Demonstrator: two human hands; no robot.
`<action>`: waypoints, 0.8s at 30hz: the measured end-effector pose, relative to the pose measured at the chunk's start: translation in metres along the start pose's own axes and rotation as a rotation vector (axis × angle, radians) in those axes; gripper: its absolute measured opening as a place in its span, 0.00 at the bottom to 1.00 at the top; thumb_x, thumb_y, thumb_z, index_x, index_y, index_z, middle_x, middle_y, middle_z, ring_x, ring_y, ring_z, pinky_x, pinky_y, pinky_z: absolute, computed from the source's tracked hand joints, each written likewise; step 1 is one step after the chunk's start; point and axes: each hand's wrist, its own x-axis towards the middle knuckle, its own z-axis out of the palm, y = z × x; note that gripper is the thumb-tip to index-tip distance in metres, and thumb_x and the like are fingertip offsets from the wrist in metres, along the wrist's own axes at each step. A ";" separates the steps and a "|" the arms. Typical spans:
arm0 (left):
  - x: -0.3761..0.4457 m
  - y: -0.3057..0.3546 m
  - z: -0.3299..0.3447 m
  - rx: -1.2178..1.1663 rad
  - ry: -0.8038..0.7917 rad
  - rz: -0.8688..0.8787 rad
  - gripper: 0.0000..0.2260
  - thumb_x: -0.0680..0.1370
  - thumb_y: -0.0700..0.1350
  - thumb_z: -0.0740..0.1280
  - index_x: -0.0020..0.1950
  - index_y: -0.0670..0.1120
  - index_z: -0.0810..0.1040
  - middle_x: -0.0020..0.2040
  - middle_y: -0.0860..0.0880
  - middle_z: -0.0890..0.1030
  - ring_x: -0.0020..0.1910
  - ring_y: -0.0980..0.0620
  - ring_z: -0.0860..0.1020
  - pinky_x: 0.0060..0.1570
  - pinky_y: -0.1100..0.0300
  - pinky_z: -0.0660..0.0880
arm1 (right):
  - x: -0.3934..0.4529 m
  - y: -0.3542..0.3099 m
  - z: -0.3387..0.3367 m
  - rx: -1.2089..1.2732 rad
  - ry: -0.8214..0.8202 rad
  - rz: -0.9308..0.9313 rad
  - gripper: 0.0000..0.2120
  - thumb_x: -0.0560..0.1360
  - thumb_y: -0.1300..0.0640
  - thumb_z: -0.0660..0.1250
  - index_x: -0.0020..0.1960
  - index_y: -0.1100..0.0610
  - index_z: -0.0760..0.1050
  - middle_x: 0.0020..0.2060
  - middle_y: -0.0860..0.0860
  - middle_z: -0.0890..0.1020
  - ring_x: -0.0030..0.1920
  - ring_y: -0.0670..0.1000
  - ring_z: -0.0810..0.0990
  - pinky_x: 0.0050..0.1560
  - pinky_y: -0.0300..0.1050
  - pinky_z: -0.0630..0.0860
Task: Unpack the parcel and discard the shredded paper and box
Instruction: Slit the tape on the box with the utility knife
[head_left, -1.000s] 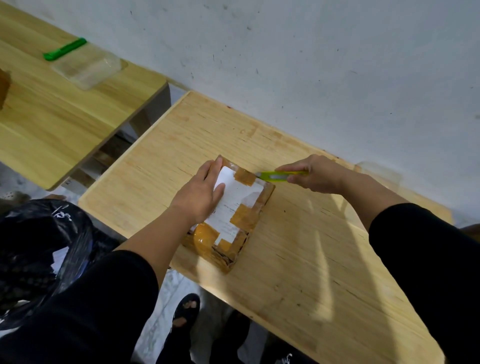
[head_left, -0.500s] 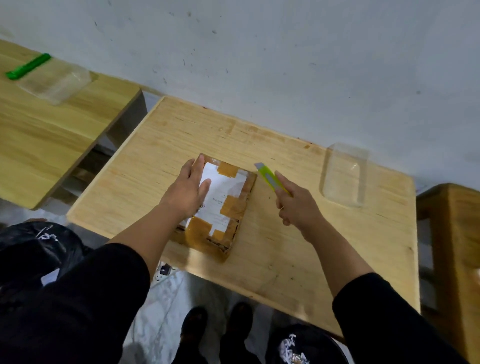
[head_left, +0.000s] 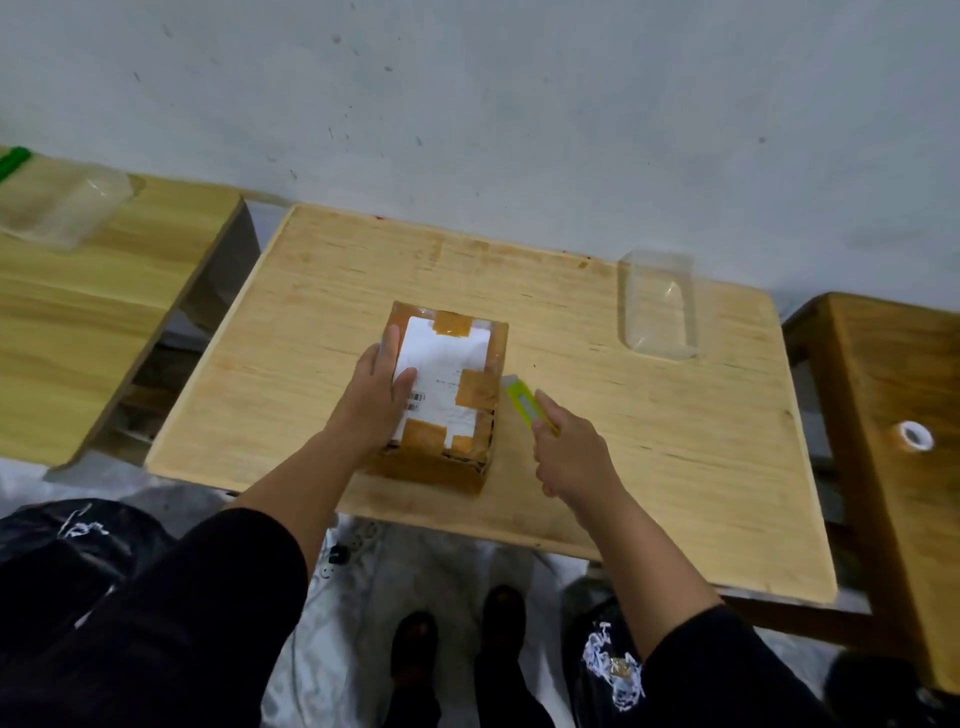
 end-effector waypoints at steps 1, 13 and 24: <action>0.000 0.000 0.001 -0.004 0.015 0.009 0.26 0.81 0.50 0.52 0.76 0.47 0.45 0.73 0.40 0.59 0.69 0.43 0.62 0.63 0.52 0.63 | 0.000 -0.001 0.001 -0.006 0.006 -0.003 0.21 0.79 0.55 0.54 0.70 0.44 0.64 0.45 0.50 0.72 0.39 0.53 0.72 0.34 0.45 0.72; 0.002 -0.006 0.004 -0.030 0.018 0.022 0.26 0.81 0.51 0.52 0.76 0.49 0.43 0.73 0.41 0.58 0.69 0.45 0.61 0.62 0.51 0.64 | 0.008 0.005 0.014 0.124 0.047 0.061 0.21 0.78 0.56 0.54 0.69 0.42 0.65 0.45 0.47 0.68 0.33 0.43 0.63 0.36 0.39 0.64; 0.002 -0.005 0.004 -0.011 0.006 0.017 0.26 0.81 0.51 0.51 0.75 0.50 0.42 0.74 0.41 0.57 0.70 0.44 0.60 0.63 0.49 0.64 | 0.005 0.004 0.015 0.143 0.078 0.078 0.20 0.79 0.54 0.55 0.69 0.41 0.65 0.48 0.50 0.68 0.34 0.46 0.68 0.42 0.45 0.69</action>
